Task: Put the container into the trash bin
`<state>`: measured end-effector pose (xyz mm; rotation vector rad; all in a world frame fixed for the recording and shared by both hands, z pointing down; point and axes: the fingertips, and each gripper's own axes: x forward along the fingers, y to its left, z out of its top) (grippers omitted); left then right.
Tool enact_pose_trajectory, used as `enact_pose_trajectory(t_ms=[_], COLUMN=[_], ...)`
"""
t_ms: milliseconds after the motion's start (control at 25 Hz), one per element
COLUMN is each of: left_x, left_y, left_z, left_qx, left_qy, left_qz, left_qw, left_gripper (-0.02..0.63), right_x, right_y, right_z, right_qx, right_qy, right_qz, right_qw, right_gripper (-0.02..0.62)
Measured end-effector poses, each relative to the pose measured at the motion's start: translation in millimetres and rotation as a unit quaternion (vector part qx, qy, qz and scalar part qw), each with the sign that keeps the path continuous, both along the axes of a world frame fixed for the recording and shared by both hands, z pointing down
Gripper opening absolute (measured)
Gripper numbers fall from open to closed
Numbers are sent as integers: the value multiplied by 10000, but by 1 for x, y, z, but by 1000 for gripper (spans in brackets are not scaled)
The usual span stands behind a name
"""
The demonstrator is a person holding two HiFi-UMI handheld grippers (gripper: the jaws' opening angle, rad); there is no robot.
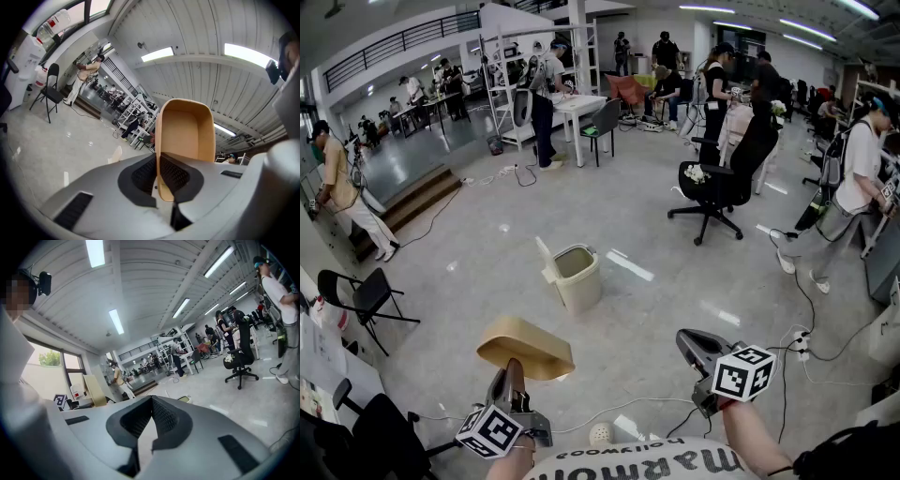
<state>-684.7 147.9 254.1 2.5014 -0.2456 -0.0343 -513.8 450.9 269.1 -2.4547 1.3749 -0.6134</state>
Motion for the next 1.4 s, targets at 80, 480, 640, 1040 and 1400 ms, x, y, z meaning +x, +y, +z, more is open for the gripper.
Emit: enact_pose_trajectory(t_ms=[80, 480, 640, 1040, 1400], left_x=[0, 12, 26, 82, 129], left_y=[-2, -17, -31, -84, -122], left_z=[1, 9, 13, 30, 33], left_qx=[-1, -89, -141, -95, 50], left_qy=[-8, -64, -101, -636, -711], left_qz=[-6, -10, 38, 333, 614], left_qw=[10000, 9999, 9998, 9974, 9956], left_gripper=[28, 28, 28, 28, 28], right_x=[1, 12, 24, 67, 84], right_y=[-1, -16, -26, -73, -133], right_z=[2, 9, 9, 15, 10], right_qx=[-30, -197, -195, -414, -519], right_qy=[-13, -36, -97, -314, -211], right_qz=[1, -5, 80, 453, 558], right_qw=[10000, 9998, 9997, 9976, 9969], right_gripper=[2, 2, 3, 3, 3])
